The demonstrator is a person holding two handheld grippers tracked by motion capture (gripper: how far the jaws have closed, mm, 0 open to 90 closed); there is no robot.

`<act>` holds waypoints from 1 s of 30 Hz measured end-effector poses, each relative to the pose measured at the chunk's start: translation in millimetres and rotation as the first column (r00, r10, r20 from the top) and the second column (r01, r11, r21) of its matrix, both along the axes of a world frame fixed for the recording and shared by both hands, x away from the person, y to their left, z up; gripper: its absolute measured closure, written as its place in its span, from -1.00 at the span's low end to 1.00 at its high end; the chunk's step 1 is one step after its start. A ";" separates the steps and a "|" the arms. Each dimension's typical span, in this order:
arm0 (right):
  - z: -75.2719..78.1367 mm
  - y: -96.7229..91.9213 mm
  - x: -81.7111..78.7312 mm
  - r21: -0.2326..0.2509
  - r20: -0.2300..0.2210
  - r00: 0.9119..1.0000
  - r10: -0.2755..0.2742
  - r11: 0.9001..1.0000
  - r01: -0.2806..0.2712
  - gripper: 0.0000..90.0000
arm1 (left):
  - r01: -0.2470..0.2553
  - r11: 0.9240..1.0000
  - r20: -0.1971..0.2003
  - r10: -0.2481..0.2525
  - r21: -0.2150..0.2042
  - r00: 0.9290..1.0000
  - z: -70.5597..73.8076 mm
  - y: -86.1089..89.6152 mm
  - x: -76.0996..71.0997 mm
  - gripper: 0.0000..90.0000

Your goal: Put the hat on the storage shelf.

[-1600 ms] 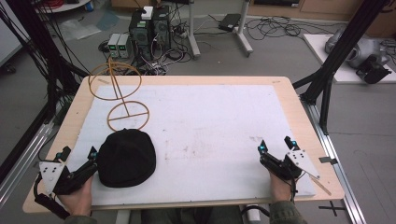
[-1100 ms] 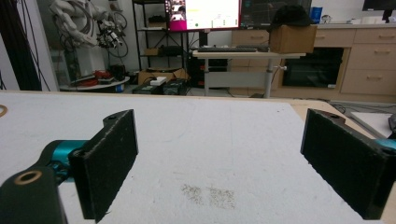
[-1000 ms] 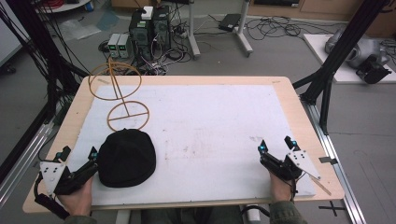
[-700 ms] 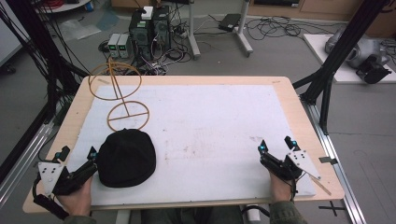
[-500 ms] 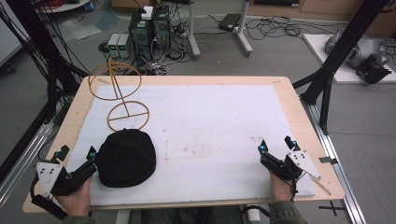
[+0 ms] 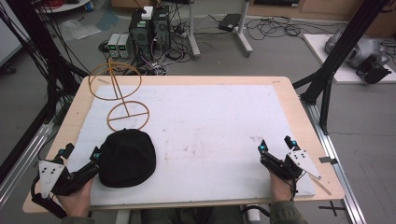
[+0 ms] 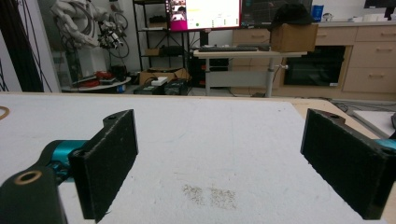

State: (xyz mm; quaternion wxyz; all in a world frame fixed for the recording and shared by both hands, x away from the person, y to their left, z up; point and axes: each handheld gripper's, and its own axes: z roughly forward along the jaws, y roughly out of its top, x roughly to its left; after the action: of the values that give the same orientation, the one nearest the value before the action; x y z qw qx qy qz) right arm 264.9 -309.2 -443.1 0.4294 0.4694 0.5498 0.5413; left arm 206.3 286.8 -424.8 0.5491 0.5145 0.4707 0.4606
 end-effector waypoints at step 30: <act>0.0 0.6 1.0 0.006 -0.007 1.000 0.023 1.000 -0.023 -0.77 | 0.278 0.958 -0.193 -0.262 0.064 0.946 3.8 -23.4 14.0 -0.60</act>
State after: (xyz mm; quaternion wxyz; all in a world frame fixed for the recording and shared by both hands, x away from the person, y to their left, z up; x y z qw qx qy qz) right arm 266.0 -308.5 -443.1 0.4198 0.4660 0.5550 0.5464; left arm 220.3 263.4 -421.0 0.5377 0.6386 0.4229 0.3526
